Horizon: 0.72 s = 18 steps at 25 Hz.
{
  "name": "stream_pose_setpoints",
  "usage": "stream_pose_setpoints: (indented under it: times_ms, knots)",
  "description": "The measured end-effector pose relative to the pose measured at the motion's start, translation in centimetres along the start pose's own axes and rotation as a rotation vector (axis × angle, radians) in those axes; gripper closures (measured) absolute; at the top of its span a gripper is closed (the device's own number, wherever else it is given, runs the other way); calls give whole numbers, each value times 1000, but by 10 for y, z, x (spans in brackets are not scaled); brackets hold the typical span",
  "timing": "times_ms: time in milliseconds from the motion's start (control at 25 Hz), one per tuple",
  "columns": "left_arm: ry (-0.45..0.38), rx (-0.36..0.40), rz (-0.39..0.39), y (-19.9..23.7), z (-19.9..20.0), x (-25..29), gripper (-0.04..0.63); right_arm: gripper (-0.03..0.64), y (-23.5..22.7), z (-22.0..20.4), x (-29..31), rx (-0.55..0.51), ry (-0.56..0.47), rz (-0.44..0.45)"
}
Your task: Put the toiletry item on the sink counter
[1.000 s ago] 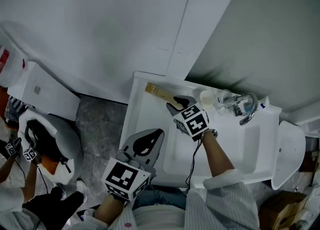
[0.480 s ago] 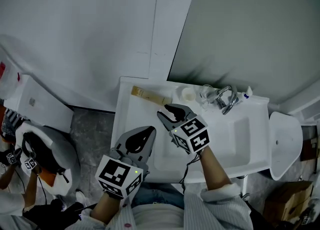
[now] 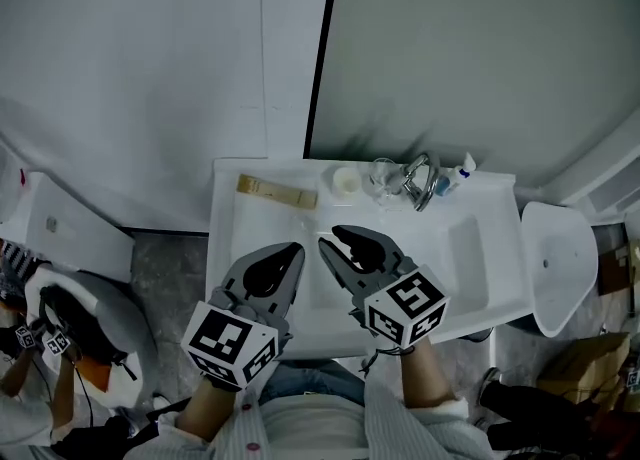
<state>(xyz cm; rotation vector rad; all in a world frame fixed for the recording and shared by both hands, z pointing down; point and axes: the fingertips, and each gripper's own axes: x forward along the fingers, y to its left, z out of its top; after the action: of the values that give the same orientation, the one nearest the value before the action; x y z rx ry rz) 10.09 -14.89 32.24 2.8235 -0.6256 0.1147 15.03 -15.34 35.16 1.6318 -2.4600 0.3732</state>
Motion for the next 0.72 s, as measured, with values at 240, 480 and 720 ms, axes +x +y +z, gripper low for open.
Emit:
stream_pose_setpoints:
  times_ms: [240,480,720]
  knots:
    - [0,13,-44,-11,5,5,577,545,4,20,-31,36,-110,-66]
    - [-5,17,-76,-16,10,6,577,577,15,34,-45,50,-172,-99]
    - [-8,21,-112,-24,12,7,577,606,23,36,-50,78,-196,-93]
